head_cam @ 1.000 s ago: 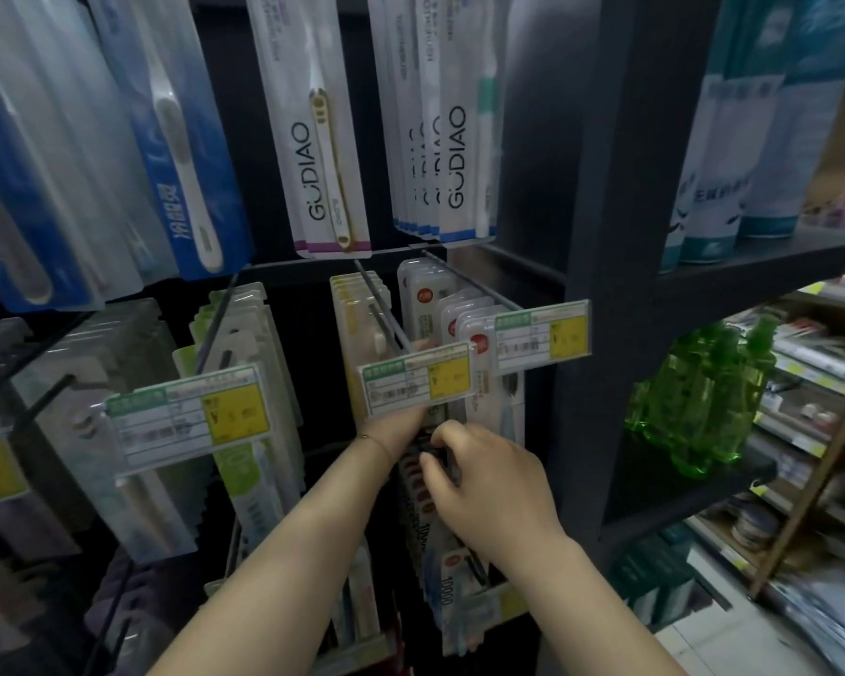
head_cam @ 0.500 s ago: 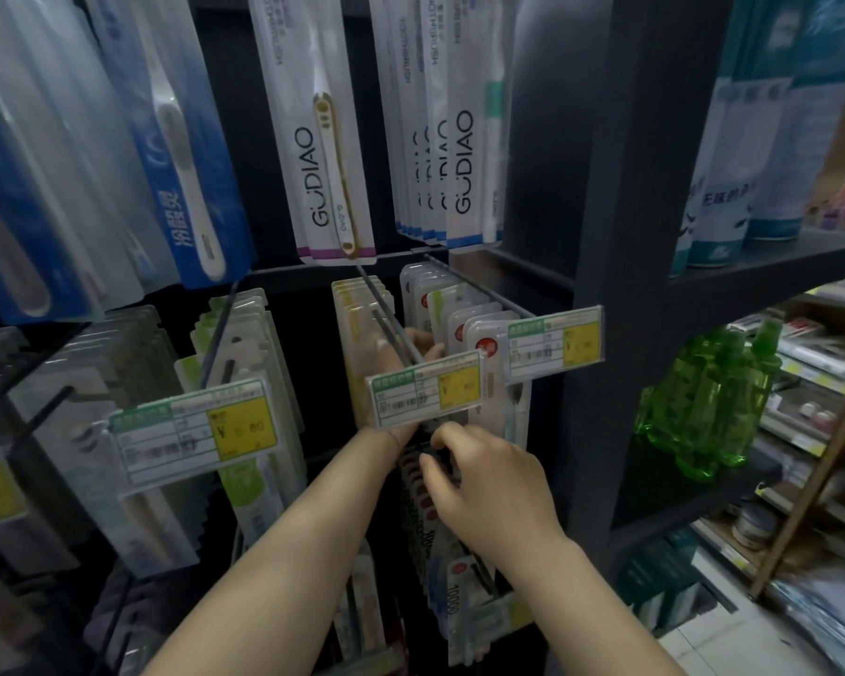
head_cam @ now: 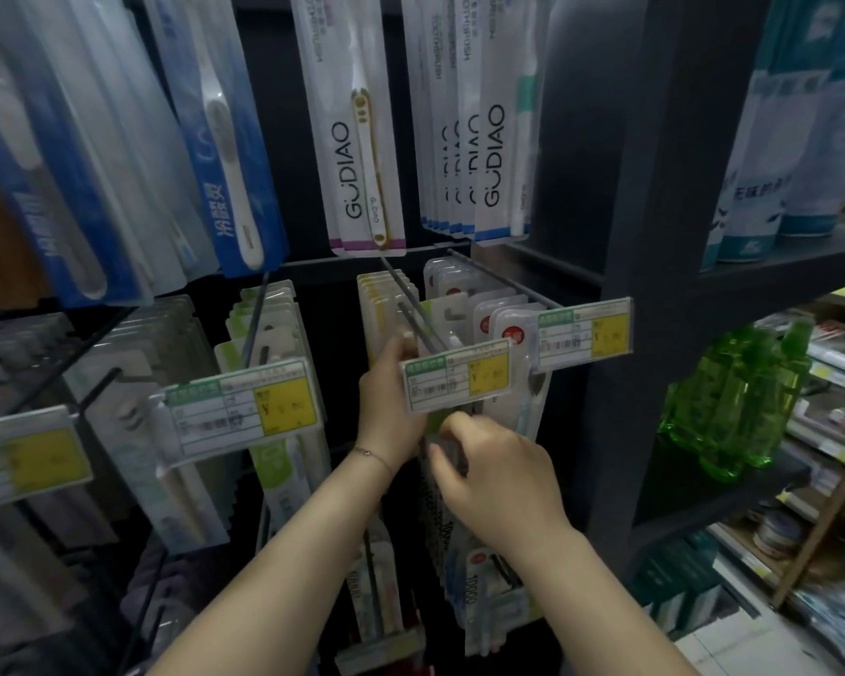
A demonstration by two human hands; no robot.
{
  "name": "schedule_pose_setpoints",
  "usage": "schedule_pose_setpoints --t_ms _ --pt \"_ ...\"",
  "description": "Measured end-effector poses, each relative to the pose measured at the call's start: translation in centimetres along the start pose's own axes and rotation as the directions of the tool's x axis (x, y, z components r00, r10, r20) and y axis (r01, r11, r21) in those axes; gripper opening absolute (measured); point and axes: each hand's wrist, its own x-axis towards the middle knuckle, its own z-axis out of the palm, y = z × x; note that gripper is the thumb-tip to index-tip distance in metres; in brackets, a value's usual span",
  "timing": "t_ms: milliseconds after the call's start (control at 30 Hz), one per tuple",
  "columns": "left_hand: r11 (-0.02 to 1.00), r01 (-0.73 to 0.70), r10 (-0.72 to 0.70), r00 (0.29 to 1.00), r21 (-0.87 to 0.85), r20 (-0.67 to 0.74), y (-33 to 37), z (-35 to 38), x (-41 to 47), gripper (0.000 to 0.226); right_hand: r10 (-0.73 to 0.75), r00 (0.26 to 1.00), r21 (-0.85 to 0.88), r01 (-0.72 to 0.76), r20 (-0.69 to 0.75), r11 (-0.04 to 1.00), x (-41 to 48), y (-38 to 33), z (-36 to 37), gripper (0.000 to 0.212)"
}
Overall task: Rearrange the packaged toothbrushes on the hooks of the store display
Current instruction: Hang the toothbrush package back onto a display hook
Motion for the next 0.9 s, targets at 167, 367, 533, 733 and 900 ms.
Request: schedule_pose_setpoints --t_ms 167,367,533,733,900 --pt "0.990 -0.038 0.039 0.999 0.137 0.000 -0.6 -1.4 -1.8 0.014 -0.028 0.999 -0.007 0.028 0.040 1.000 -0.1 -1.4 0.4 0.015" --pt "0.956 -0.068 0.074 0.997 0.285 -0.012 -1.6 -3.0 -2.9 0.013 -0.020 0.994 0.021 0.018 0.112 1.000 -0.8 -2.1 0.5 0.020" --pt "0.936 -0.106 0.126 0.991 0.337 -0.039 -1.6 -4.4 -5.0 0.004 -0.005 0.992 0.046 -0.001 0.127 0.999 -1.2 -1.8 0.6 0.020" --pt "0.926 -0.135 0.187 0.975 0.353 -0.116 -1.2 -6.1 -8.2 0.003 -0.059 0.989 0.037 0.055 0.134 0.998 -1.4 -1.6 0.5 0.021" --pt "0.936 -0.063 0.153 0.960 0.347 -0.236 -0.9 -7.7 -10.5 0.006 -0.101 0.986 0.076 0.091 0.136 0.993 -2.1 -1.8 1.6 0.020"
